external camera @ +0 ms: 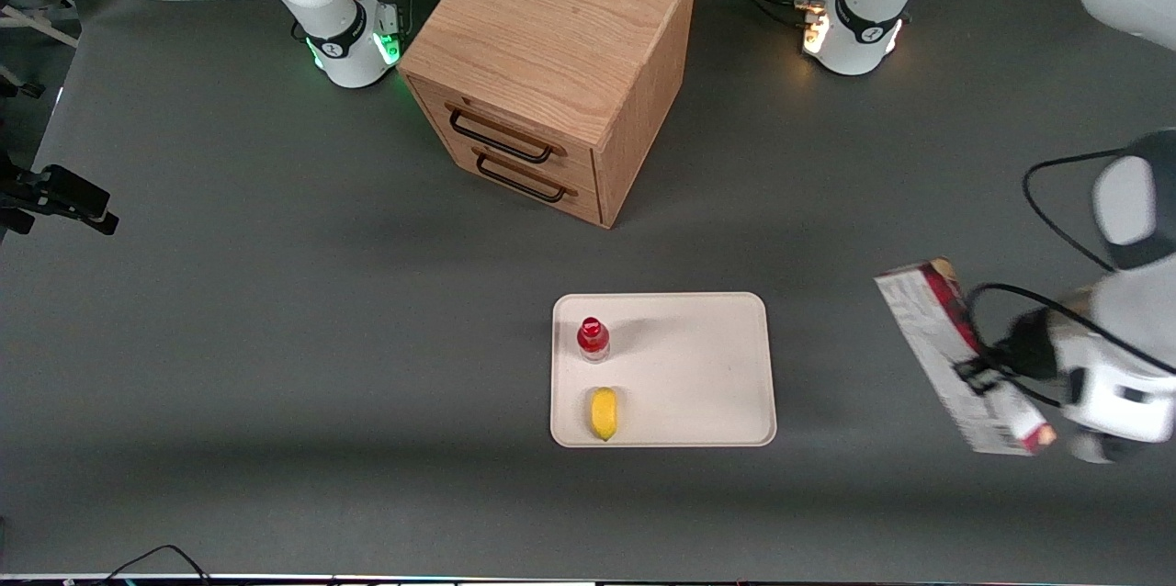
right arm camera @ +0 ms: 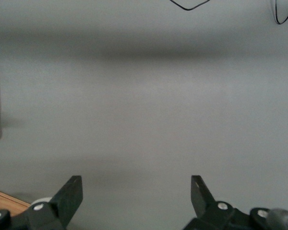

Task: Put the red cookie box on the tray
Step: 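Lift the cookie box with the left gripper and carry it over the tray, then lower the box onto the tray beside the apple and open the left gripper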

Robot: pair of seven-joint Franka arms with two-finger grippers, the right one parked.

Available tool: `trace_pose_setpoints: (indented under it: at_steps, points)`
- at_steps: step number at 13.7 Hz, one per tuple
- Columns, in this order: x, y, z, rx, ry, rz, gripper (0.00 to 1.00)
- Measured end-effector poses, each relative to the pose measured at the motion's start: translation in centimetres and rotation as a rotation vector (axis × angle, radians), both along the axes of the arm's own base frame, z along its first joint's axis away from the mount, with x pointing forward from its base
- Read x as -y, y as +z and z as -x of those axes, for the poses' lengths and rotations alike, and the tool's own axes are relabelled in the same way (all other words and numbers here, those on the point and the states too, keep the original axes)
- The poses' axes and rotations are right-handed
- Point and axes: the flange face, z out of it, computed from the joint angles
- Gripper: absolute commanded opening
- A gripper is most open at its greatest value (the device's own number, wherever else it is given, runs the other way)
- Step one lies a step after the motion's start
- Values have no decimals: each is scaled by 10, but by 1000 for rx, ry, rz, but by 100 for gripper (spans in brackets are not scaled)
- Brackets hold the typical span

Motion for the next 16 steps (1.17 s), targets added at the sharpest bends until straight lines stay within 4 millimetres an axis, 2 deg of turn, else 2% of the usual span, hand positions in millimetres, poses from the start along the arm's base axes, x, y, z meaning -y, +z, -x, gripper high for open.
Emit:
trace_pose_setpoints:
  at_steps: [2, 4, 6, 8, 10, 11, 12, 13, 16]
  points:
    - [66, -17, 16, -20, -146, -31, 0]
    - [112, -55, 27, -30, -263, -41, 0]
    - [137, -114, 29, -23, -360, -17, 0]
    - [148, -186, 27, 3, -433, -2, 0]
    - [151, -242, 27, 10, -466, -2, 12]
    - [151, -259, 27, 3, -474, -3, 35]
    - [150, -269, 27, -2, -480, -8, 91]
    - [149, -273, 27, 0, -482, -9, 100]
    - [143, -266, 22, 16, -473, -9, 100]
